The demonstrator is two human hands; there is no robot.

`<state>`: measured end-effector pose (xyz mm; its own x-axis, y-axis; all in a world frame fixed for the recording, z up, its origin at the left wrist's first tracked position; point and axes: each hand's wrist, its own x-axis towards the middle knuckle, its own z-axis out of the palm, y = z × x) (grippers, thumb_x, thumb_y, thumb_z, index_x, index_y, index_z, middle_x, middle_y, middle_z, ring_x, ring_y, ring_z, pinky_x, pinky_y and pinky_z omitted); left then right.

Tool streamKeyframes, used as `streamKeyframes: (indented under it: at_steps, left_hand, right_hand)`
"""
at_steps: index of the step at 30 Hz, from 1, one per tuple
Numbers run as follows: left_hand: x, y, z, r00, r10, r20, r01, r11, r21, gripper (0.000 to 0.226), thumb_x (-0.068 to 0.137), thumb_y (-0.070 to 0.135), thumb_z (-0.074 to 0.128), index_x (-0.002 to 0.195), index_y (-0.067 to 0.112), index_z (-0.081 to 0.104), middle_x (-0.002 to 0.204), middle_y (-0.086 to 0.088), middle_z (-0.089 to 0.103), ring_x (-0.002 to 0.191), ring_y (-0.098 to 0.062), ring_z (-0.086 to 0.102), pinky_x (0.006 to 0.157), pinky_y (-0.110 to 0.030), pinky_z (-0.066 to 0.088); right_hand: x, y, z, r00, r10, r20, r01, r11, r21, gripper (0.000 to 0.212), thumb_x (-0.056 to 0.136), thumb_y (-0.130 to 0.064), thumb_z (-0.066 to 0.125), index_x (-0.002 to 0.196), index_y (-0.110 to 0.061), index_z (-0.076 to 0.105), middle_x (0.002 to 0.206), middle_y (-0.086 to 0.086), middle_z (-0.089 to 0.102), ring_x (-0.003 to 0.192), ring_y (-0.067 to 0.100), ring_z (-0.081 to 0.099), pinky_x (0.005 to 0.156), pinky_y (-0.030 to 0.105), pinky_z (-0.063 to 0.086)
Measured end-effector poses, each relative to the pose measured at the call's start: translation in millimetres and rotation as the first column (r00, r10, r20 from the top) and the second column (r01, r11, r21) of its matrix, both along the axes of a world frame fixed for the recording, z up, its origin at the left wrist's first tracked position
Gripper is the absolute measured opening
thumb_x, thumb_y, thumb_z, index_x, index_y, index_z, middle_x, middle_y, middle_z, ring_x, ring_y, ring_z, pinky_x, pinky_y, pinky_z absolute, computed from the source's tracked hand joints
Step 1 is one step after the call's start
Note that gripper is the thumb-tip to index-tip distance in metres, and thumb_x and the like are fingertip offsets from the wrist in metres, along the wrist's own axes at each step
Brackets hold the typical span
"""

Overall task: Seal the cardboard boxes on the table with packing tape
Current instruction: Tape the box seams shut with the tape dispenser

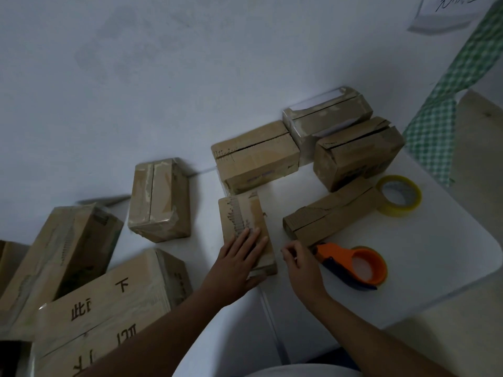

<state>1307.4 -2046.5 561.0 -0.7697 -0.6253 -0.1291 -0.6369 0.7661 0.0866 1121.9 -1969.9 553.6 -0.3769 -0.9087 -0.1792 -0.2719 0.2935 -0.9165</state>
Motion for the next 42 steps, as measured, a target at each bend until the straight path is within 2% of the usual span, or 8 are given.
streamKeyframes:
  at_steps: [6, 11, 19, 22, 24, 28, 37, 42]
  left_hand:
    - [0.8, -1.2, -3.5, 0.998, -0.021, 0.058, 0.02, 1.0, 0.005, 0.097, 0.089, 0.056, 0.057, 0.158, 0.022, -0.002, 0.166, -0.004, -0.005, 0.153, -0.026, -0.004, 0.122, -0.048, 0.014]
    - [0.3, 0.5, -4.5, 0.999, -0.001, 0.041, 0.001, 1.0, 0.006, 0.106, 0.083, 0.05, 0.069, 0.159, 0.022, -0.001, 0.166, -0.004, -0.003, 0.153, -0.026, -0.002, 0.121, -0.048, 0.014]
    - [1.3, -0.4, 0.8, 0.999, -0.021, 0.05, 0.019, 0.999, 0.039, 0.104, 0.087, 0.051, 0.062, 0.157, 0.026, -0.009, 0.166, -0.002, -0.011, 0.152, -0.025, -0.012, 0.122, -0.045, 0.0]
    - [1.6, -1.0, 2.3, 0.998, -0.028, 0.063, 0.024, 0.998, 0.05, 0.101, 0.089, 0.052, 0.058, 0.157, 0.026, -0.011, 0.165, -0.001, -0.016, 0.151, -0.024, -0.017, 0.122, -0.045, -0.004]
    - [1.3, -0.8, 2.2, 0.998, -0.026, 0.056, 0.023, 0.998, 0.053, 0.1, 0.089, 0.052, 0.058, 0.157, 0.026, -0.012, 0.165, -0.001, -0.017, 0.151, -0.023, -0.018, 0.122, -0.044, -0.005]
    - [2.5, -2.7, 3.3, 0.998, -0.053, 0.043, 0.05, 0.997, 0.055, 0.102, 0.088, 0.052, 0.058, 0.156, 0.027, -0.013, 0.165, -0.001, -0.015, 0.151, -0.023, -0.017, 0.122, -0.044, -0.002]
    - [4.9, -8.9, 0.1, 0.995, -0.094, 0.04, 0.092, 0.995, 0.042, 0.106, 0.086, 0.054, 0.061, 0.156, 0.028, -0.013, 0.165, 0.001, -0.016, 0.151, -0.021, -0.018, 0.123, -0.044, -0.003]
    - [-6.7, -12.7, 16.8, 0.985, 0.06, -0.164, -0.021, 0.972, 0.233, 0.073, 0.092, 0.069, 0.038, 0.155, 0.035, 0.023, 0.164, 0.009, 0.01, 0.151, -0.01, -0.001, 0.121, -0.047, 0.014]
  right_hand:
    - [9.6, -10.9, -6.6, 0.984, 0.103, -0.143, -0.107, 0.994, -0.02, 0.009, 0.101, -0.017, 0.045, 0.096, -0.018, 0.052, 0.092, -0.002, 0.053, 0.085, 0.01, 0.049, 0.071, 0.016, 0.039]
    - [17.5, -18.8, -1.2, 0.986, 0.122, -0.11, -0.118, 0.992, 0.05, 0.011, 0.101, -0.015, 0.044, 0.108, -0.01, 0.05, 0.104, 0.007, 0.054, 0.093, 0.02, 0.055, 0.08, 0.036, 0.049]
    - [2.0, -30.6, 0.7, 0.9, 0.386, -0.201, -0.314, 0.896, 0.315, 0.031, 0.099, -0.013, 0.049, 0.129, -0.007, 0.045, 0.132, 0.011, 0.043, 0.116, 0.023, 0.048, 0.096, 0.033, 0.043]
    - [-6.7, -12.2, -2.8, 0.888, 0.419, -0.19, -0.359, 0.889, 0.284, 0.029, 0.093, 0.001, 0.047, 0.119, -0.011, 0.051, 0.126, 0.006, 0.046, 0.114, 0.019, 0.049, 0.093, 0.029, 0.043]
    - [-12.0, 0.4, -1.3, 0.879, 0.434, -0.195, -0.396, 0.895, 0.208, 0.025, 0.091, -0.006, 0.053, 0.111, -0.02, 0.051, 0.117, -0.003, 0.046, 0.11, 0.013, 0.05, 0.085, 0.023, 0.043]
    - [-21.5, -3.3, 11.1, 0.813, 0.502, -0.294, -0.487, 0.864, 0.13, 0.026, 0.089, -0.037, 0.066, 0.104, -0.021, 0.053, 0.107, -0.007, 0.049, 0.098, 0.007, 0.048, 0.079, 0.021, 0.043]
    - [-25.6, -27.0, 28.0, 0.458, 0.662, -0.593, -0.591, 0.726, 0.353, 0.041, 0.091, -0.053, 0.056, 0.11, -0.017, 0.05, 0.111, -0.001, 0.052, 0.1, 0.014, 0.05, 0.073, 0.024, 0.032]
    - [-20.9, -10.5, 33.9, 0.622, 0.509, -0.595, -0.526, 0.835, 0.164, 0.055, 0.089, -0.056, 0.057, 0.126, -0.017, 0.046, 0.122, -0.002, 0.045, 0.103, 0.012, 0.051, 0.081, 0.023, 0.046]
